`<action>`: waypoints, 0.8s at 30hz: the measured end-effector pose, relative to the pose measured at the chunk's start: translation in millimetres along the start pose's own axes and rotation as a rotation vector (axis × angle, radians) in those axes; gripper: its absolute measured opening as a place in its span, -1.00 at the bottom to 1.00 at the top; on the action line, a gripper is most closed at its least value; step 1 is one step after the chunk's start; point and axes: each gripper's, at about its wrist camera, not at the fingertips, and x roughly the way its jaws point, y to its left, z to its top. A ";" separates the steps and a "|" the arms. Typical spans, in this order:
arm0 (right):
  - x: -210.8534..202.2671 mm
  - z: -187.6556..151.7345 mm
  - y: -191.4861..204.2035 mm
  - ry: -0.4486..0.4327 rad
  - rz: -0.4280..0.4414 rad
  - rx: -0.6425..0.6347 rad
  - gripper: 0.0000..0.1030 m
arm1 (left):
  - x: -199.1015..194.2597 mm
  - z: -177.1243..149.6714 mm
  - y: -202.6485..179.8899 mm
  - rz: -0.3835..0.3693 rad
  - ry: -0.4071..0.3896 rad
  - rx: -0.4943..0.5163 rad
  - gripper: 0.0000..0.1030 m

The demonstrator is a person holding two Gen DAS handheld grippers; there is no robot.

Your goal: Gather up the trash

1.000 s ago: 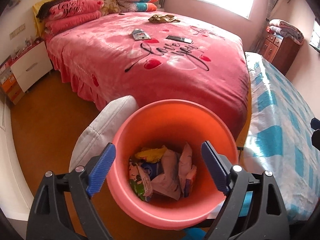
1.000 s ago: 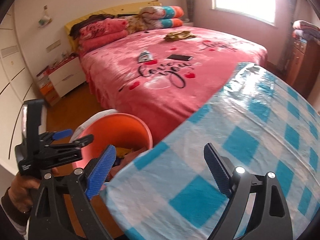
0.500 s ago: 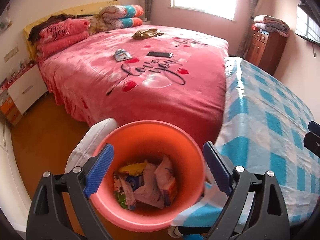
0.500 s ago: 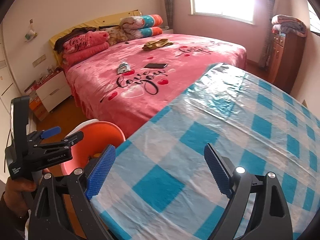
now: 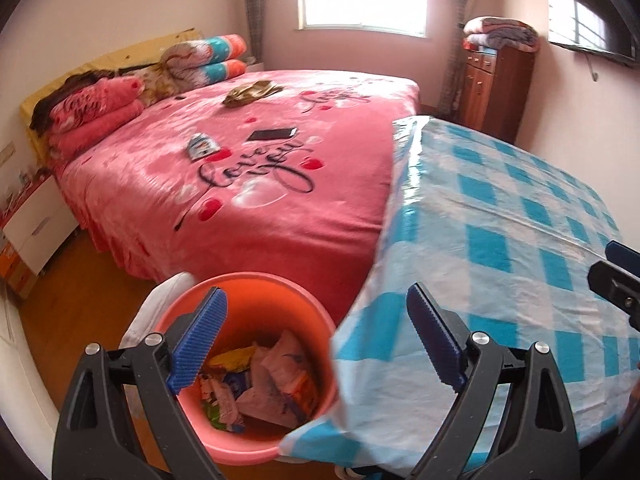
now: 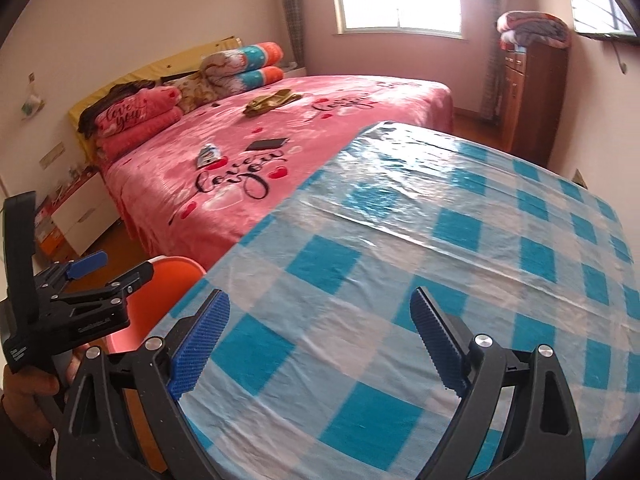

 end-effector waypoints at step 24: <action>-79.0 -37.3 -106.7 -0.099 -0.224 0.191 0.76 | -26.0 10.1 -131.4 -0.200 -0.071 0.159 0.79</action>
